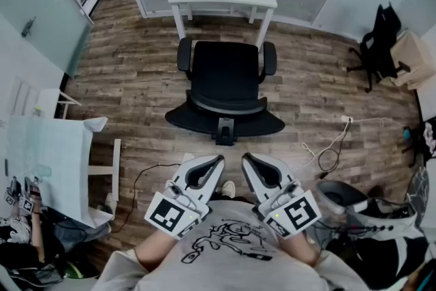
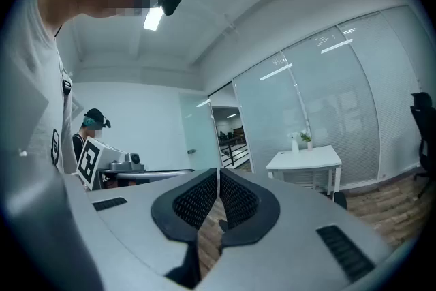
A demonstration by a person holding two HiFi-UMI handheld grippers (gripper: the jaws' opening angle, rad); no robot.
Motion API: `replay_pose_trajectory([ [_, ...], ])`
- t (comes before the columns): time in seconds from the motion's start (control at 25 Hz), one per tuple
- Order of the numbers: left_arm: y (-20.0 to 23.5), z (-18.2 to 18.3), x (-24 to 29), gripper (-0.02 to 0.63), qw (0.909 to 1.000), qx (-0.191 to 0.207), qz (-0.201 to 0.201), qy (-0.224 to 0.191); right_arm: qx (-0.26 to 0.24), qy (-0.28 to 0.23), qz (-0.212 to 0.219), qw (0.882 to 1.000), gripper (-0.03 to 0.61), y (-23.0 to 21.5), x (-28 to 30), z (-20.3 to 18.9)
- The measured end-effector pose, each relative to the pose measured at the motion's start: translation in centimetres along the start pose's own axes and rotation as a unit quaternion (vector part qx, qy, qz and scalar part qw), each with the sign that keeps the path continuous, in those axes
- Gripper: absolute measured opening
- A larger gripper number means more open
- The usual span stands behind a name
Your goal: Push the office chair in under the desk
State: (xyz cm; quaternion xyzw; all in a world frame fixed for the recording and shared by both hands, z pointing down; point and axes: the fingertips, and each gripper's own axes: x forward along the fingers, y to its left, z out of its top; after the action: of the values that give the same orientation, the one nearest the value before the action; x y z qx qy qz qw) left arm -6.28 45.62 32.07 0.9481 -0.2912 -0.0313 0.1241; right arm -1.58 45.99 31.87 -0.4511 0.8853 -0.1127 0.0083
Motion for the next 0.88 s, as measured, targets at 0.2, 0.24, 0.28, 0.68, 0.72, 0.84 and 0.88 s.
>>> replay_pose_trajectory([
  [0.2,0.5,-0.2,-0.1,0.003,1.0000,0.000,-0.002,-0.001,-0.005,0.000,0.002,1.000,0.041,0.1,0.5,-0.2],
  [0.24,0.6,-0.1,-0.2,0.003,1.0000,-0.001,-0.002,-0.001,-0.007,0.000,0.001,1.000,0.041,0.2,0.6,-0.2],
  [0.28,0.7,-0.1,-0.2,0.003,1.0000,0.000,-0.002,-0.001,-0.008,0.000,0.001,1.000,0.041,0.2,0.7,-0.2],
  [0.68,2.7,-1.6,-0.8,0.005,0.9992,0.034,-0.004,0.021,-0.058,0.017,0.016,0.998,0.044,0.5,2.4,-2.0],
  [0.72,3.0,-1.7,-0.8,0.005,0.9990,0.038,-0.005,0.024,-0.063,0.021,0.014,0.998,0.046,0.4,2.6,-2.2],
  [0.84,3.7,-2.3,-0.9,0.006,0.9977,0.056,-0.009,0.037,-0.072,0.032,0.008,0.997,0.046,0.2,3.2,-2.8],
  [0.88,4.0,-2.5,-1.0,0.011,0.9972,0.061,-0.011,0.042,-0.077,0.035,0.005,0.996,0.048,0.1,3.4,-3.0],
])
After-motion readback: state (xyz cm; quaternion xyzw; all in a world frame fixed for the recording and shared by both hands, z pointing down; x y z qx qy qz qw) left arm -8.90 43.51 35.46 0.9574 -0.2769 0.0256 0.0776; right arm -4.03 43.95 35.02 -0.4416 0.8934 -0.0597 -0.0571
